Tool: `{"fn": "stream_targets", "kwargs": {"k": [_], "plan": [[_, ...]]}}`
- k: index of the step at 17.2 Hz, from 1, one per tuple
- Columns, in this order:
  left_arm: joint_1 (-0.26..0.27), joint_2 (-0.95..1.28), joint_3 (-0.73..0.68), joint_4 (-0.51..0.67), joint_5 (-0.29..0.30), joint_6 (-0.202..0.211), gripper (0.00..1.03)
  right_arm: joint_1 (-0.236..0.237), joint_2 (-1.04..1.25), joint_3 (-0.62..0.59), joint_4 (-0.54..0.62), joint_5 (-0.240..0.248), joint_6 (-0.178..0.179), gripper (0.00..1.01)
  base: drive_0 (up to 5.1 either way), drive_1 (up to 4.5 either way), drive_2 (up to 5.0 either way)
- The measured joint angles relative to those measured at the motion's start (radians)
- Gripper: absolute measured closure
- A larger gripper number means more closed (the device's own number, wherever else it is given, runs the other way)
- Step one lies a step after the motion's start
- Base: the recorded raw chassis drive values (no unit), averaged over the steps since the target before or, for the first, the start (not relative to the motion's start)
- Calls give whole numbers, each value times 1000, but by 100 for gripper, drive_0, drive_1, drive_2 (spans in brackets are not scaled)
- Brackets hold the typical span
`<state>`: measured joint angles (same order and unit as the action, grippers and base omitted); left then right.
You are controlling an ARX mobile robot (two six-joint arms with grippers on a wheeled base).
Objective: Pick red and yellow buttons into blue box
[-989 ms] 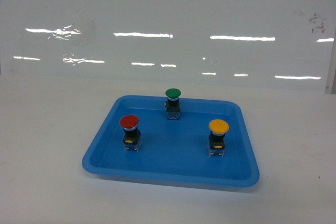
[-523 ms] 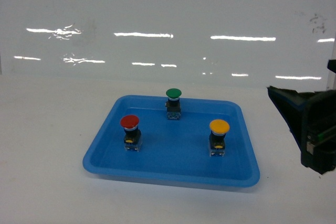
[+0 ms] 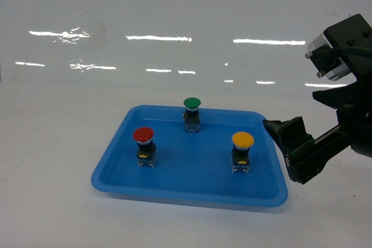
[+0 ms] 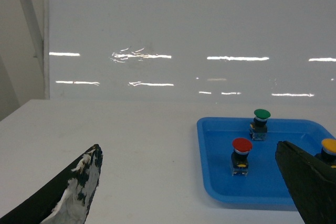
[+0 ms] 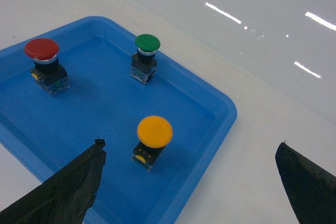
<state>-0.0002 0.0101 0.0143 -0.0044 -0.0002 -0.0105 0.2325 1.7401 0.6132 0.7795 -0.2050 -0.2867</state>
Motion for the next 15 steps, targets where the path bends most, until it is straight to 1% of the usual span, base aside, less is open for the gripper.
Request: {"fn": "stream_targets", "kwargs": {"k": [3, 5, 6, 7, 8, 9, 11, 12, 13, 15], "plan": [[0, 0, 0, 0, 0, 0, 5, 3, -2, 1, 6, 7, -21, 3, 0, 0, 0], [0, 0, 0, 0, 0, 0, 5, 3, -2, 1, 6, 7, -21, 3, 0, 0, 0], [0, 0, 0, 0, 0, 0, 5, -1, 3, 2, 18, -6, -21, 3, 0, 0, 0], [0, 0, 0, 0, 0, 0, 5, -19, 35, 26, 21, -21, -21, 3, 0, 0, 0], [0, 0, 0, 0, 0, 0, 5, -38, 92, 65, 35, -28, -21, 3, 0, 0, 0], [0, 0, 0, 0, 0, 0, 5, -42, 135, 101, 13, -39, -19, 3, 0, 0, 0], [0, 0, 0, 0, 0, 0, 5, -27, 212, 178, -33, -63, -26, 3, 0, 0, 0], [0, 0, 0, 0, 0, 0, 5, -11, 236, 212, -35, -66, -32, 3, 0, 0, 0], [0, 0, 0, 0, 0, 0, 5, 4, 247, 246, -60, -84, -33, 3, 0, 0, 0], [0, 0, 0, 0, 0, 0, 5, 27, 270, 285, -84, -88, -36, 3, 0, 0, 0]]}}
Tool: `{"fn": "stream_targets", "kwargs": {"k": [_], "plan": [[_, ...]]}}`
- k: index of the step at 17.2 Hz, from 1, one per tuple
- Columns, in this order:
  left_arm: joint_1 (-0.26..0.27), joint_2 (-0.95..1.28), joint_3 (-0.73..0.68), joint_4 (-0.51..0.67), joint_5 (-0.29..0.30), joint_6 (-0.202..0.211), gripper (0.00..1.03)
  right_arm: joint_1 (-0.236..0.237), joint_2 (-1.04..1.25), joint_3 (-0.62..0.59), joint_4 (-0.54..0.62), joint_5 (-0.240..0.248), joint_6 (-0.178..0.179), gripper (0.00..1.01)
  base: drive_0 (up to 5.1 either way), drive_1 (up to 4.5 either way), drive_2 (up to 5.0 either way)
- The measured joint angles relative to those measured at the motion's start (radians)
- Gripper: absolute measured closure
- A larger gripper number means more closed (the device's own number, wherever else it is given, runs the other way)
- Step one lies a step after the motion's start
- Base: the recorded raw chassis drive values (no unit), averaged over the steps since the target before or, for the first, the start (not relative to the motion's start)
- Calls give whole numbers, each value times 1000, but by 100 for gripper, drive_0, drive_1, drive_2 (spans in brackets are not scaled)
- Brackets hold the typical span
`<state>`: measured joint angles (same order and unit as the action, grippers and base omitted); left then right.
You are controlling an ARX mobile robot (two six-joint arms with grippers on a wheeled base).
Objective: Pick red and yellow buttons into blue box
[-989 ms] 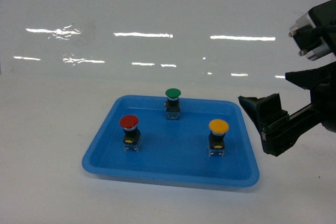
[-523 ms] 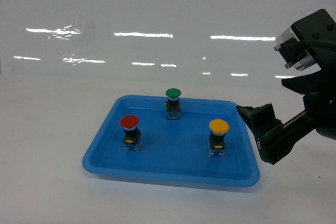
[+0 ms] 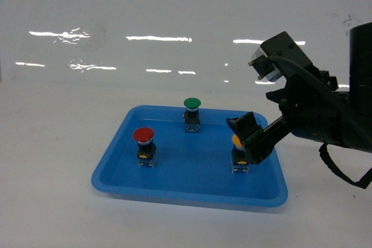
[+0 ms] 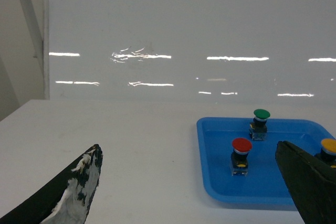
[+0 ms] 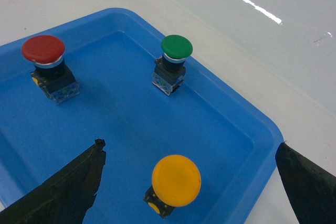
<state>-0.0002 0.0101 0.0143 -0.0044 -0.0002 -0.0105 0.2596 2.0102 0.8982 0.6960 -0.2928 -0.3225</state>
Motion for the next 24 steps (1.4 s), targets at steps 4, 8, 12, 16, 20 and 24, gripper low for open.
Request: {"fn": "stream_targets", "kwargs": {"k": [4, 8, 12, 16, 20, 24], "plan": [[0, 0, 0, 0, 0, 0, 5, 16, 92, 83, -48, 28, -16, 3, 0, 0, 0], [0, 0, 0, 0, 0, 0, 5, 35, 146, 130, -60, 52, -26, 3, 0, 0, 0], [0, 0, 0, 0, 0, 0, 5, 35, 185, 139, -71, 80, -33, 3, 0, 0, 0], [0, 0, 0, 0, 0, 0, 5, 36, 214, 148, -83, 88, -35, 3, 0, 0, 0], [0, 0, 0, 0, 0, 0, 5, 36, 233, 156, -97, 94, -39, 3, 0, 0, 0], [0, 0, 0, 0, 0, 0, 5, 44, 254, 176, -127, 72, -48, 3, 0, 0, 0]]}}
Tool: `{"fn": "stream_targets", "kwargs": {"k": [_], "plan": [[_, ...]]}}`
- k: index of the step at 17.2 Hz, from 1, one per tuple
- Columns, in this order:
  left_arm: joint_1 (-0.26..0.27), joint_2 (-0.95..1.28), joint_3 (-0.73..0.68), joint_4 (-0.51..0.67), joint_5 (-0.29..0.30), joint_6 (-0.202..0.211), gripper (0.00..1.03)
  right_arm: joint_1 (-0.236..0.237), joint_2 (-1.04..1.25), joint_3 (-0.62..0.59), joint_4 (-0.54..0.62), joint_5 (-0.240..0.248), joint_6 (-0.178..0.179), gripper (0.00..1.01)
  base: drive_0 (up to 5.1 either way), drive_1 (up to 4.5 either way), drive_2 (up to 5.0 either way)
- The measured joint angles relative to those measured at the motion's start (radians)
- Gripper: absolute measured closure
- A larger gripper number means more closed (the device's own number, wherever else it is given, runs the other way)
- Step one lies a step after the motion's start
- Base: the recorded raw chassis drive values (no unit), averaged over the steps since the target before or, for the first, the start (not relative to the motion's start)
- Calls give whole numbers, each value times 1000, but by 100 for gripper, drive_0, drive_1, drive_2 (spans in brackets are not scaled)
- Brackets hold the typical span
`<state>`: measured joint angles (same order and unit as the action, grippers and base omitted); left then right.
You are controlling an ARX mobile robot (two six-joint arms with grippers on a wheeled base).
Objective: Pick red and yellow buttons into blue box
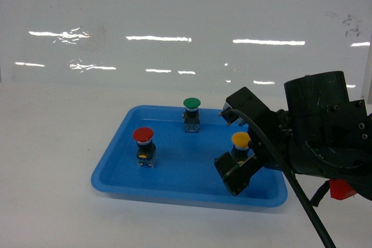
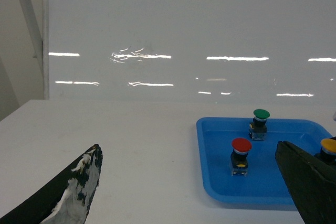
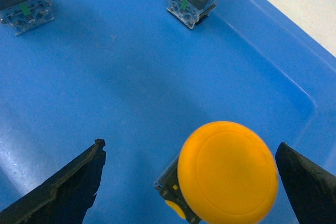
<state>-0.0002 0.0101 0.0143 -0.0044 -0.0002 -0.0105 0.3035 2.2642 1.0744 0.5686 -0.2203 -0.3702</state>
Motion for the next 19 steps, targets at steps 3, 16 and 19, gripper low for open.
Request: {"fn": "stream_targets", "kwargs": {"k": [3, 16, 19], "plan": [[0, 0, 0, 0, 0, 0, 5, 6, 6, 5, -1, -9, 2, 3, 0, 0, 0], [0, 0, 0, 0, 0, 0, 5, 12, 32, 13, -24, 4, -16, 21, 0, 0, 0], [0, 0, 0, 0, 0, 0, 5, 12, 32, 13, -23, 6, -16, 57, 0, 0, 0]]}}
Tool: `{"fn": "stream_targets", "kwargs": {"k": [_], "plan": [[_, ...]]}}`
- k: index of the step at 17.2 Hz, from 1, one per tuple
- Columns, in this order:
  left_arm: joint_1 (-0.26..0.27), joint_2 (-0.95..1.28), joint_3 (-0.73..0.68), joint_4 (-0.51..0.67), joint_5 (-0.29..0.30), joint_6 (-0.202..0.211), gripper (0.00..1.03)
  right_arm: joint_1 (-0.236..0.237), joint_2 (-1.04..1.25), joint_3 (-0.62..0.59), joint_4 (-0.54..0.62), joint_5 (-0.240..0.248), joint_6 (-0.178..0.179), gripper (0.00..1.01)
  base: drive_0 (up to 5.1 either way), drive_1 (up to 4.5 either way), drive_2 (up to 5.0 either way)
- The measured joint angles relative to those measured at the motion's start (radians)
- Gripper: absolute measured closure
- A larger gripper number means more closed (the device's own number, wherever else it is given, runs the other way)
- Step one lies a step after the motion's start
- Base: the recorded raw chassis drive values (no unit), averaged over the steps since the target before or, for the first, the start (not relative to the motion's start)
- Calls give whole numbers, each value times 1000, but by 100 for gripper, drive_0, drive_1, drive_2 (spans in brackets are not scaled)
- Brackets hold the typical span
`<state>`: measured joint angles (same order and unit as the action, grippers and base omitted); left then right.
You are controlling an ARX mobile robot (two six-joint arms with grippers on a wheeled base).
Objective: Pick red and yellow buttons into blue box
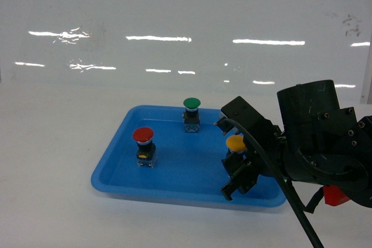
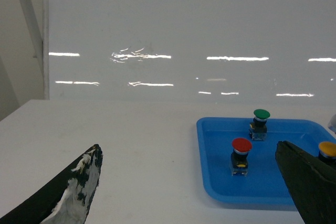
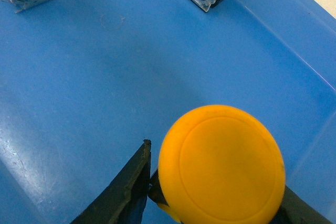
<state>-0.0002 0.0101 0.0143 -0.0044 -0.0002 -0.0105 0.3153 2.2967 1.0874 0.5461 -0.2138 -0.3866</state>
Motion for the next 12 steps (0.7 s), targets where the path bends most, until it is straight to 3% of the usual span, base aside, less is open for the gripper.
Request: {"fn": "stream_targets", "kwargs": {"k": [1, 6, 12], "plan": [[0, 0, 0, 0, 0, 0, 5, 0, 0, 0, 2, 0, 0, 63, 0, 0, 0], [0, 0, 0, 0, 0, 0, 5, -6, -2, -14, 46, 6, 5, 65, 0, 0, 0], [0, 0, 0, 0, 0, 0, 5, -48, -182, -119, 76, -24, 56, 66, 0, 0, 0]]}}
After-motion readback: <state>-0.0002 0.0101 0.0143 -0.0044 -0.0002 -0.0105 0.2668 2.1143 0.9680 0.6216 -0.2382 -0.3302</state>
